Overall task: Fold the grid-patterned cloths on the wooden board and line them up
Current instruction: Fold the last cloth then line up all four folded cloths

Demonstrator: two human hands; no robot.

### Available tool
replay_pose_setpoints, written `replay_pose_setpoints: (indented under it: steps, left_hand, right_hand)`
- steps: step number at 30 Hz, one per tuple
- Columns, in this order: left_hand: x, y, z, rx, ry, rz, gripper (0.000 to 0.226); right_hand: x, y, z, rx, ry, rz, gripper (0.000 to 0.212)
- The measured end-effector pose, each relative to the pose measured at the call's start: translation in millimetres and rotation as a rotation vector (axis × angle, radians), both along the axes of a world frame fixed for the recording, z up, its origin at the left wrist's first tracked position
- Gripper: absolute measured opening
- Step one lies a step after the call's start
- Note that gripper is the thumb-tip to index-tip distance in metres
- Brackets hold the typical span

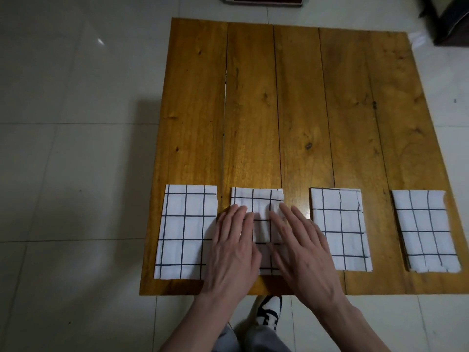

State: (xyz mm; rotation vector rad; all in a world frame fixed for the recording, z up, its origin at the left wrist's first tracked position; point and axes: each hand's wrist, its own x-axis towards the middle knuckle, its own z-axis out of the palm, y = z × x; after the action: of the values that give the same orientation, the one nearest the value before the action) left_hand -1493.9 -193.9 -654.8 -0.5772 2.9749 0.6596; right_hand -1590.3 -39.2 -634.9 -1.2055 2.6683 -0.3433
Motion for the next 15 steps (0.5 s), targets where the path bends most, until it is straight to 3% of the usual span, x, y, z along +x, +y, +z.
replay_pose_setpoints:
  steps: [6, 15]
  left_hand:
    - [-10, 18, 15, 0.035, 0.091, 0.013, 0.06]
    - [-57, 105, 16, 0.041, 0.056, -0.026, 0.053]
  right_hand:
    - [-31, 32, 21, -0.041, 0.013, -0.056, 0.061]
    - [-77, 90, 5, 0.008, 0.012, -0.032, 0.064]
